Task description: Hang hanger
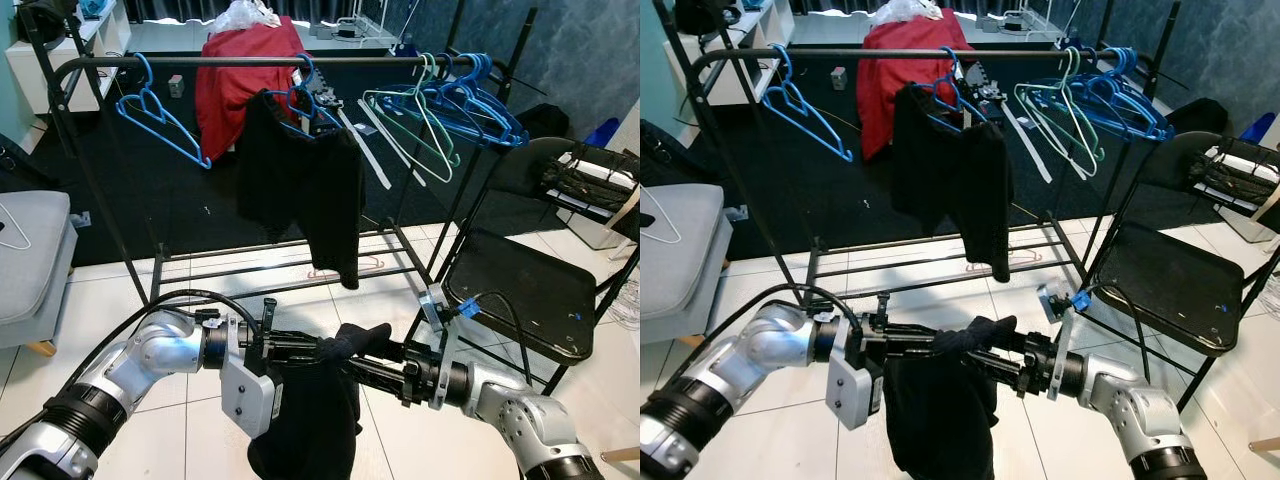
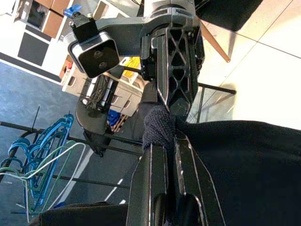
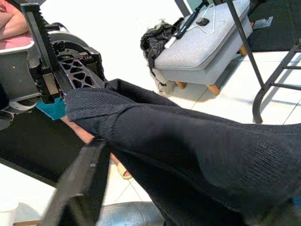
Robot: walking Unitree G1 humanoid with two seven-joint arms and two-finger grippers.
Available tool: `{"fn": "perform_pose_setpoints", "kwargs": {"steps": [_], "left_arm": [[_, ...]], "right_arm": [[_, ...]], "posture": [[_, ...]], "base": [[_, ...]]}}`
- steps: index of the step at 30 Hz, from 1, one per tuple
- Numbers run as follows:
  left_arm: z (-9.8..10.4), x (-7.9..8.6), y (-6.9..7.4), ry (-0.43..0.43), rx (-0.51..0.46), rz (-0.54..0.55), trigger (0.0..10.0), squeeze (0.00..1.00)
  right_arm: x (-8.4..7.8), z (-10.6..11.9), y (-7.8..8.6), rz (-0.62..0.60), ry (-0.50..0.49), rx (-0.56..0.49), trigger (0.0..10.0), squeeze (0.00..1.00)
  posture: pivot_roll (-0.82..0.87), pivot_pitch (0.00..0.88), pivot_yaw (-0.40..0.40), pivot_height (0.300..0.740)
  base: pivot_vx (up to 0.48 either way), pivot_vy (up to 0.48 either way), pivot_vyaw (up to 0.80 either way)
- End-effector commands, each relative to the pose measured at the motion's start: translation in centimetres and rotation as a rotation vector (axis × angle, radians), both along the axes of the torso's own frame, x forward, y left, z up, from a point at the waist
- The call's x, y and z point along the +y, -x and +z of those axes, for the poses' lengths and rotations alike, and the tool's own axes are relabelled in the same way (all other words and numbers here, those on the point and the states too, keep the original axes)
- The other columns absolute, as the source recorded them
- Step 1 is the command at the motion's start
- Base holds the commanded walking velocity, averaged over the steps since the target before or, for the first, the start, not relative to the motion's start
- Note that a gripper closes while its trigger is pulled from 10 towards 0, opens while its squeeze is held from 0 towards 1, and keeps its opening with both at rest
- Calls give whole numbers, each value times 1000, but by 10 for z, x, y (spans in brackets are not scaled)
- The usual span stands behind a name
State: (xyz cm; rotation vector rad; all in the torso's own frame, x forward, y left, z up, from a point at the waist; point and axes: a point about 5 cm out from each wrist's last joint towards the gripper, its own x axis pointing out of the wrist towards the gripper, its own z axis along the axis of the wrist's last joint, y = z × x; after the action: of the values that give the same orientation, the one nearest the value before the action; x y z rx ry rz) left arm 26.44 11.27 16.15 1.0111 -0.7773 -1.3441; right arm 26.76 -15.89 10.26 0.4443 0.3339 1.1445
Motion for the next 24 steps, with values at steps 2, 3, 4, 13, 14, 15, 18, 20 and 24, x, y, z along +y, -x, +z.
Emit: {"fn": "perform_pose_setpoints", "kwargs": {"steps": [2,3,4,13,14,15,18,20,24], "left_arm": [[-1,-4,5,-5,-1,-30,10000,47],[-1,-4,5,-6,0,-31,10000,47],[-1,-4,5,-6,0,-31,10000,47],[-3,-3,5,-12,4,-25,10000,39],[-3,-3,5,-14,5,-21,10000,39],[-3,-3,5,-14,5,-21,10000,39],[-3,-3,5,-15,5,-18,10000,39],[-6,1,0,-28,14,31,10000,35],[-18,18,-21,-96,34,250,10000,27]], "right_arm": [[0,2,-2,-13,-38,8,0,0],[0,2,-1,-6,-46,14,0,0],[0,2,-1,-6,-46,14,0,0],[0,2,6,33,-81,46,0,0],[0,2,6,34,-81,46,0,0],[0,2,6,34,-81,46,0,0],[0,2,6,34,-80,46,0,0],[-2,4,7,32,-82,41,0,0],[-3,13,9,26,-120,26,0,0]], "posture": [[-92,49,-35,740],[-93,46,-34,740],[-93,46,-34,740],[-93,51,-36,740],[-93,51,-36,740],[-93,51,-36,740],[-93,51,-36,740],[-95,57,-36,740],[-101,65,-26,740]], "base": [[0,0,0],[0,0,0],[0,0,0],[0,0,0],[0,0,0],[0,0,0],[0,0,0],[0,0,0],[0,0,0]]}}
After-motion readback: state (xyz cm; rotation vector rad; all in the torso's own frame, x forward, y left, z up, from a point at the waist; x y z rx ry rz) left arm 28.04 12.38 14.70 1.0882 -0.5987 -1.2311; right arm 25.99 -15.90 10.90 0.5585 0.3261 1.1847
